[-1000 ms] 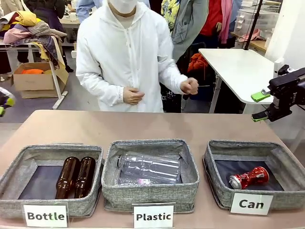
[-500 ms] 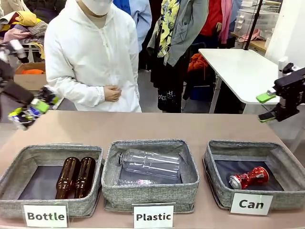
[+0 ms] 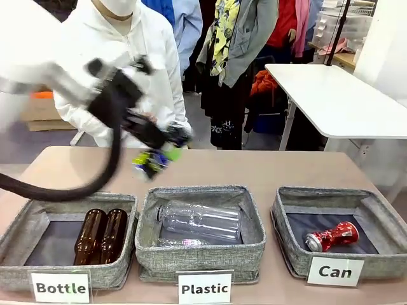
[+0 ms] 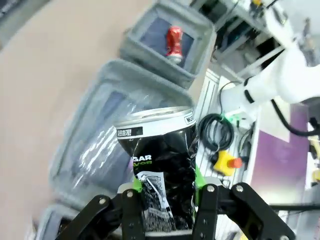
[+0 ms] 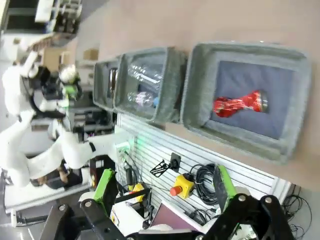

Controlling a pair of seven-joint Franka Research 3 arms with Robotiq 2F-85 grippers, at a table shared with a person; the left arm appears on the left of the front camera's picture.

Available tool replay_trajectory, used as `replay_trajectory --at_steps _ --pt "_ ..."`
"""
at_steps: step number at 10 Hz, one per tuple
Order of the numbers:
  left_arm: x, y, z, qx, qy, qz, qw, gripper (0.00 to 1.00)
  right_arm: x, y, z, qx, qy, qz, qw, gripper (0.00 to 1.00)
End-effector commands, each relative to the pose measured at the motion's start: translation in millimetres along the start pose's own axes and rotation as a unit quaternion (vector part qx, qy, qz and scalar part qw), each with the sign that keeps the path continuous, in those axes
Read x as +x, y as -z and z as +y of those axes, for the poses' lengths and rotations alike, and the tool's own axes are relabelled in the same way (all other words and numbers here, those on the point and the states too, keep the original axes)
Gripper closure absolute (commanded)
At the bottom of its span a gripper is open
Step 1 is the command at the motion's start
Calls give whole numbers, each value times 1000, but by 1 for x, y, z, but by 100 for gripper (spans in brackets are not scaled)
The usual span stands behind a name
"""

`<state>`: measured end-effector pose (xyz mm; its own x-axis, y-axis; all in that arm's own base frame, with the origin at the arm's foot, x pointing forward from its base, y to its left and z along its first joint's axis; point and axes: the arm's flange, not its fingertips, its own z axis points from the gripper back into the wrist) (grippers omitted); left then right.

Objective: Sort the can waste into the basket.
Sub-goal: Pick up the can waste from the table and place it in the right Fabric basket.

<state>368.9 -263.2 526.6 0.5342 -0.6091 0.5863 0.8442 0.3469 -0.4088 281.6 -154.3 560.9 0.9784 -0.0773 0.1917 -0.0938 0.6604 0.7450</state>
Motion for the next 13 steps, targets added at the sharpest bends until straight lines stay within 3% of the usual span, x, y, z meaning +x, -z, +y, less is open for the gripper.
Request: replay_trajectory --at_steps 1,3,5,6,7,9,13 --pt "36 54 -27 29 10 -2 1000 100 -18 -8 -17 -9 31 -41 999 0" --pt "70 123 -80 65 79 -22 994 100 -35 -22 -39 -18 61 -45 997 0" --pt "114 183 -109 55 176 16 983 100 -59 -30 -47 -7 72 -68 995 0" --pt "131 209 -121 45 196 40 979 100 -41 -30 -43 -8 52 -48 997 0" --pt "138 231 -124 40 205 53 976 100 -41 -30 -43 -8 52 -48 997 0" --pt "195 295 -136 69 198 55 976 100 -41 -30 -43 -8 52 -48 997 0" --pt "208 352 -118 97 202 56 973 100 -41 -30 -43 -8 52 -48 997 0"
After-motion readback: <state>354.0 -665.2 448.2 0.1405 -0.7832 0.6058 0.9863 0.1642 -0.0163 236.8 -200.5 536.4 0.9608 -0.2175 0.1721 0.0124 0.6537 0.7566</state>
